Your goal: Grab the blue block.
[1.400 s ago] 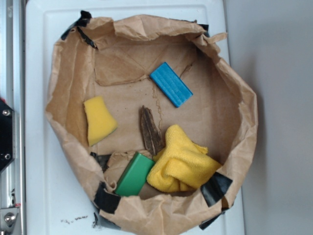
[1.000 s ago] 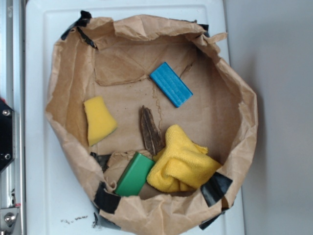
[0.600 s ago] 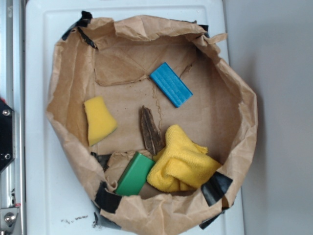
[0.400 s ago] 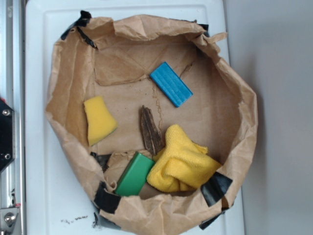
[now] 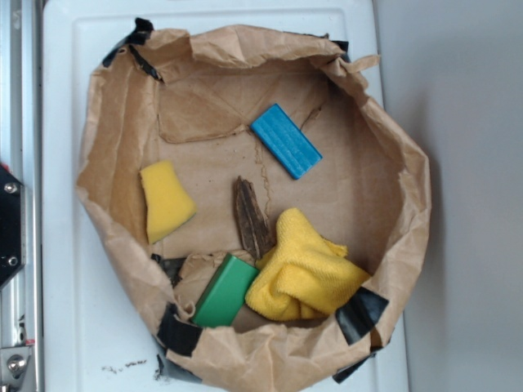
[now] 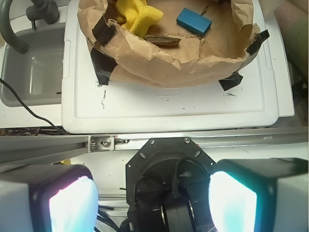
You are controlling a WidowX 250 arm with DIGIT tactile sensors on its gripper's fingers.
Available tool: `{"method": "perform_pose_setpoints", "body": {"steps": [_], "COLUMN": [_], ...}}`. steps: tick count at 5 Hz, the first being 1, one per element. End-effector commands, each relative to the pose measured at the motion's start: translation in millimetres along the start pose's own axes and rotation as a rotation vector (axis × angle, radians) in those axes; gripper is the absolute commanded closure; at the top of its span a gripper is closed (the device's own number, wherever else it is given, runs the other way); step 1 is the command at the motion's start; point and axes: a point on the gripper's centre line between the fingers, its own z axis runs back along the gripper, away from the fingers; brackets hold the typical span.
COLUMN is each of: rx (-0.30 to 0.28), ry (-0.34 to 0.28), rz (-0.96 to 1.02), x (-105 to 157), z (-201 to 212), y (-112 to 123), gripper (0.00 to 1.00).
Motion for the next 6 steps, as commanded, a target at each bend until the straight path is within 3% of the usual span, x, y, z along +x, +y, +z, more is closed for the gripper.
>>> {"method": "perform_pose_setpoints", "body": {"steps": [1, 2, 3, 4, 6], "rx": [-0.115, -0.093, -0.105, -0.213, -0.213], "ry": [-0.089, -0.107, -0.018, 0.104, 0.104], "rz": [0.177, 0.220, 0.026, -0.118, -0.118], "x": [88, 135, 170, 181, 181], "z": [-20, -42, -67, -76, -76], "y": [10, 5, -15, -34, -34], "gripper": [0.00, 0.00, 0.00, 0.00, 0.00]}}
